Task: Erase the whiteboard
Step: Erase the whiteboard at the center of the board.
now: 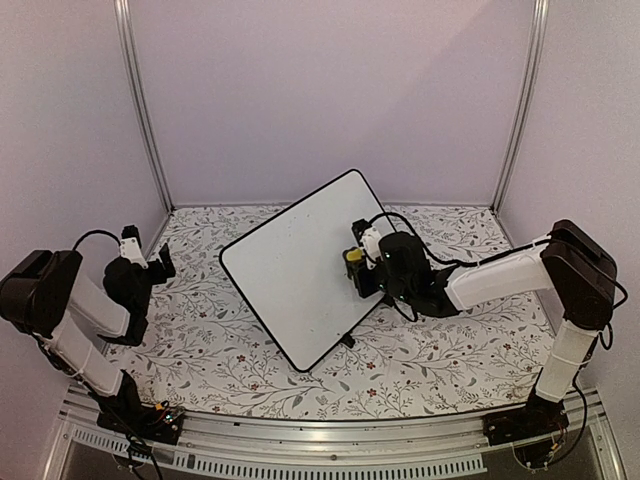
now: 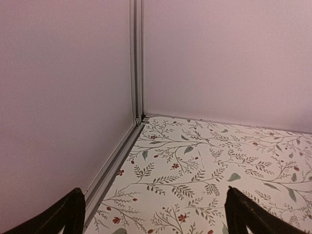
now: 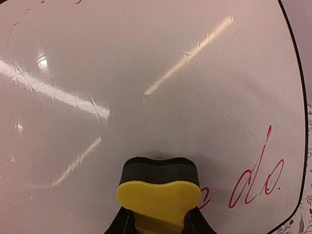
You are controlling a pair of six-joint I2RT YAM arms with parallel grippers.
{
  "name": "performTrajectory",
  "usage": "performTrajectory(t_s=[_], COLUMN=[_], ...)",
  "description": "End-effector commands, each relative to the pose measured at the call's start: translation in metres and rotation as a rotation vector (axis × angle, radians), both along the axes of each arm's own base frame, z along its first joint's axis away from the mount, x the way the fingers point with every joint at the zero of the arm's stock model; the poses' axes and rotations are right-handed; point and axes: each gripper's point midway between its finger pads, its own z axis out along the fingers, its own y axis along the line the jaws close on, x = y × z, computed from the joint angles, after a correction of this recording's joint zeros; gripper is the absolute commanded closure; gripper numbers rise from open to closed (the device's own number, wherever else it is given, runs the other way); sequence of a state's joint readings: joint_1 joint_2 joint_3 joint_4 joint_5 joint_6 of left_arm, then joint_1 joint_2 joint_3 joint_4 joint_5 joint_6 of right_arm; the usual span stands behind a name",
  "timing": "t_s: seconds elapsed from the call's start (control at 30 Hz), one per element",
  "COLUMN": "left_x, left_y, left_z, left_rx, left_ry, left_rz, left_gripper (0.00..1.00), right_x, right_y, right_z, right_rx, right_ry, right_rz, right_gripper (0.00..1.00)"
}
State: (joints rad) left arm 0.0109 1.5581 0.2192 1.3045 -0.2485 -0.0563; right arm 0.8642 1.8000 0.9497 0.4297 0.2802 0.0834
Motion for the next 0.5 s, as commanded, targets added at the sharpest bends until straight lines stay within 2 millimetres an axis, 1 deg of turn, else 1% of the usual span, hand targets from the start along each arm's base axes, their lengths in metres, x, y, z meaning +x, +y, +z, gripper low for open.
performTrajectory(t_s=[0.0, 0.1, 0.2, 0.27, 0.33, 0.43, 0.47], left_x=[0.003, 0.003, 0.003, 0.003, 0.003, 0.003, 0.003], left_y=[-0.002, -0.002, -0.002, -0.002, -0.002, -0.002, -0.002], left_z=[0.009, 0.009, 0.009, 0.009, 0.009, 0.009, 0.009], left_rx=[0.004, 0.003, 0.003, 0.003, 0.003, 0.003, 0.004], left_ry=[-0.034, -0.035, -0.035, -0.034, -0.034, -0.035, -0.035], left_rz=[-0.003, -0.003, -0.004, -0.003, -0.003, -0.004, -0.004], left_gripper=[0.0, 0.0, 0.0, 0.0, 0.0, 0.0, 0.0], right_x=[-0.004, -0.006, -0.003, 0.0, 0.005, 0.009, 0.01], right_y=[-0.007, -0.008, -0.008, -0.005, 0.0, 0.007, 0.009], right_z=[-0.019, -0.018, -0.001, 0.014, 0.023, 0.024, 0.021], right_rx=[-0.014, -0.016, -0.007, 0.006, 0.01, 0.009, 0.004], right_ry=[0.039, 0.035, 0.001, -0.028, -0.046, -0.048, -0.043], right_rz=[-0.016, -0.013, -0.02, -0.02, -0.018, -0.007, -0.005], right_gripper=[1.0, 1.0, 1.0, 1.0, 1.0, 1.0, 1.0])
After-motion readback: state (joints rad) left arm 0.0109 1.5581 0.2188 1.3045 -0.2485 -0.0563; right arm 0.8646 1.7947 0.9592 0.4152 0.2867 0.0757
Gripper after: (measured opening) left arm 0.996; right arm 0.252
